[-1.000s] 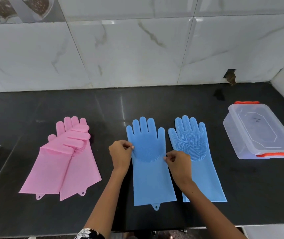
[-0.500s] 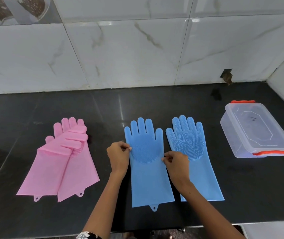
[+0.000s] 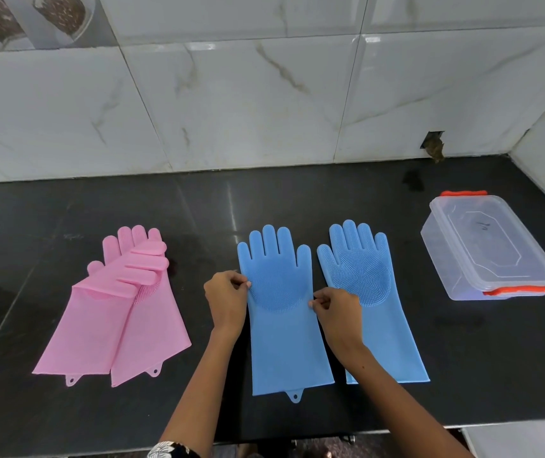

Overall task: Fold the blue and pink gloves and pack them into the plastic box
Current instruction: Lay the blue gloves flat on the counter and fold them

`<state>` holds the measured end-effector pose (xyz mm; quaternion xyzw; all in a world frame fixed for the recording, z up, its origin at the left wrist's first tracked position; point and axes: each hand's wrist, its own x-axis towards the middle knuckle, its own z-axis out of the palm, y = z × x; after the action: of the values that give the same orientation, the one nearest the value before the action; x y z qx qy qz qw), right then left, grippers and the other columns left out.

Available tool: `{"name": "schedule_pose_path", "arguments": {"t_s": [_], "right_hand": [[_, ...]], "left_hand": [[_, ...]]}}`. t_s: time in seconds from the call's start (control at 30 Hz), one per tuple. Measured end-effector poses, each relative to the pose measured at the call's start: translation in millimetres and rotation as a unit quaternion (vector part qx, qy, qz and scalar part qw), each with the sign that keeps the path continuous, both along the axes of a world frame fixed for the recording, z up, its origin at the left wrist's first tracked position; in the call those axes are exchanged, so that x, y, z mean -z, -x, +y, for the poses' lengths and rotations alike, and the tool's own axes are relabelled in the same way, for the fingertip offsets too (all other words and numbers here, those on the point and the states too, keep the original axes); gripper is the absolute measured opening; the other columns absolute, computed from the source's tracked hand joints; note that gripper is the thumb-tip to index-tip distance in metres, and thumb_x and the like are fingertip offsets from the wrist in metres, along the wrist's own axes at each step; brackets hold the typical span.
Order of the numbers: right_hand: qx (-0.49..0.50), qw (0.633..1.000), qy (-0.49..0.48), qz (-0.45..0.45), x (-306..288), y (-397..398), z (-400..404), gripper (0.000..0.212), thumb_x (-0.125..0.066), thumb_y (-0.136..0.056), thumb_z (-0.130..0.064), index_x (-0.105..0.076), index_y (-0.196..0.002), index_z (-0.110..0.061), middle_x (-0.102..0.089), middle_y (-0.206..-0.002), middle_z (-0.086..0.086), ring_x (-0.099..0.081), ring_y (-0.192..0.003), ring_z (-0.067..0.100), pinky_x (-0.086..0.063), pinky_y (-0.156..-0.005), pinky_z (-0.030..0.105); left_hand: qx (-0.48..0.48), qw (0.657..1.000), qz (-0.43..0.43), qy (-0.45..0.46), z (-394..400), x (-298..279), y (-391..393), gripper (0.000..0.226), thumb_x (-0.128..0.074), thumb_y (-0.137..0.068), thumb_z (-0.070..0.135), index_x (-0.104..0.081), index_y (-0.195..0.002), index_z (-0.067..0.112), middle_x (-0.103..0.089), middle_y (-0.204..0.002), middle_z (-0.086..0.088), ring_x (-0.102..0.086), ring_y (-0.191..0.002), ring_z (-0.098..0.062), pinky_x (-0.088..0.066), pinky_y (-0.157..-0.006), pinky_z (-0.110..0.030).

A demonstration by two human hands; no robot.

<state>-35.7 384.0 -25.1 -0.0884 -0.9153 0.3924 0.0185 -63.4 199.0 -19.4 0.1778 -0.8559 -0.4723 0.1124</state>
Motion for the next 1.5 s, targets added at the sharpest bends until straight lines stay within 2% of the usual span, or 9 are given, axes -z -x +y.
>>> {"name": "schedule_pose_path", "arguments": {"t_s": [0.23, 0.43, 0.7, 0.77, 0.9, 1.03, 1.17, 1.27, 1.5], "right_hand": [[-0.006, 1.000, 0.006, 0.005, -4.4, -1.4, 1.3, 0.010, -0.072, -0.081, -0.015, -0.073, -0.087, -0.007, -0.073, -0.080, 0.005, -0.066, -0.070, 0.014, -0.056, -0.073, 0.028], [0.047, 0.998, 0.020, 0.045, -21.0, -23.7, 53.5, 0.013, -0.072, -0.081, -0.024, -0.073, -0.091, -0.015, -0.071, -0.082, -0.005, -0.063, -0.069, 0.003, -0.050, -0.067, 0.014], [0.158, 0.986, -0.055, -0.008, -17.5, -83.4, 142.3, 0.021, -0.077, -0.075, -0.025, -0.071, -0.091, -0.013, -0.071, -0.087, 0.002, -0.067, -0.075, 0.017, -0.056, -0.071, 0.037], [0.159, 0.985, -0.058, -0.034, -14.3, -93.1, 145.6, 0.025, -0.078, -0.074, -0.031, -0.071, -0.092, -0.015, -0.070, -0.086, -0.001, -0.066, -0.075, 0.016, -0.055, -0.071, 0.035], [0.149, 0.986, -0.053, -0.053, -14.5, -99.1, 150.2, 0.026, -0.079, -0.072, -0.032, -0.072, -0.090, -0.014, -0.068, -0.082, -0.001, -0.063, -0.072, 0.015, -0.054, -0.068, 0.034], [0.127, 0.988, -0.039, -0.076, -15.6, -98.7, 152.9, 0.022, -0.077, -0.074, -0.032, -0.073, -0.090, -0.018, -0.070, -0.085, -0.003, -0.065, -0.076, 0.015, -0.055, -0.071, 0.033], [0.114, 0.990, -0.015, -0.086, -13.9, -96.9, 152.9, 0.013, -0.073, -0.078, -0.025, -0.075, -0.089, -0.018, -0.072, -0.082, -0.006, -0.064, -0.073, 0.008, -0.050, -0.063, 0.020], [0.105, 0.991, 0.000, -0.083, -13.1, -95.8, 151.5, 0.010, -0.070, -0.079, -0.021, -0.075, -0.087, -0.018, -0.071, -0.080, -0.007, -0.062, -0.070, 0.004, -0.043, -0.056, 0.012], [0.074, 0.996, 0.043, -0.021, -29.2, -96.3, 143.6, 0.007, -0.071, -0.075, -0.013, -0.071, -0.072, -0.019, -0.067, -0.066, -0.011, -0.063, -0.062, 0.005, -0.050, -0.058, 0.014]], "left_hand": [[0.004, 1.000, -0.001, 0.007, 0.0, -0.4, -1.5, 0.003, -0.070, -0.080, 0.003, -0.073, -0.079, 0.003, -0.067, -0.076, -0.003, -0.061, -0.069, -0.010, -0.051, -0.074, -0.022], [0.033, 0.997, 0.031, 0.057, 12.0, -13.6, 2.6, 0.010, -0.073, -0.080, 0.013, -0.069, -0.084, 0.005, -0.063, -0.083, -0.006, -0.060, -0.074, -0.016, -0.049, -0.072, -0.024], [0.243, 0.967, 0.046, 0.053, 152.1, -32.4, 27.2, 0.020, -0.071, -0.079, 0.013, -0.065, -0.069, -0.002, -0.058, -0.069, -0.011, -0.049, -0.067, -0.016, -0.042, -0.066, -0.029], [0.280, 0.958, 0.023, 0.061, 185.7, -31.9, 32.5, 0.033, -0.070, -0.081, 0.015, -0.056, -0.058, -0.005, -0.052, -0.058, -0.016, -0.042, -0.056, -0.017, -0.041, -0.061, -0.037], [0.289, 0.952, -0.031, 0.091, 227.9, -27.0, 36.1, 0.055, -0.073, -0.079, 0.024, -0.029, -0.050, 0.012, -0.029, -0.048, -0.002, -0.025, -0.046, -0.014, -0.027, -0.052, -0.027], [0.260, 0.952, -0.065, 0.146, 248.1, -24.7, 30.6, 0.028, -0.074, -0.079, 0.022, -0.060, -0.081, -0.002, -0.063, -0.080, -0.019, -0.060, -0.075, -0.032, -0.047, -0.069, -0.036], [0.235, 0.953, -0.055, 0.183, 254.2, -27.9, 30.3, 0.017, -0.063, -0.088, 0.007, -0.061, -0.104, 0.002, -0.065, -0.103, -0.014, -0.063, -0.093, -0.026, -0.050, -0.081, -0.028], [0.223, 0.957, -0.057, 0.175, 252.2, -32.2, 30.6, 0.017, -0.060, -0.088, 0.004, -0.061, -0.104, 0.000, -0.065, -0.102, -0.015, -0.064, -0.093, -0.026, -0.051, -0.082, -0.028], [0.194, 0.977, -0.030, 0.085, 229.4, -46.2, 29.3, 0.012, -0.067, -0.082, 0.003, -0.069, -0.079, -0.009, -0.069, -0.079, -0.021, -0.067, -0.075, -0.028, -0.054, -0.076, -0.027]]}}
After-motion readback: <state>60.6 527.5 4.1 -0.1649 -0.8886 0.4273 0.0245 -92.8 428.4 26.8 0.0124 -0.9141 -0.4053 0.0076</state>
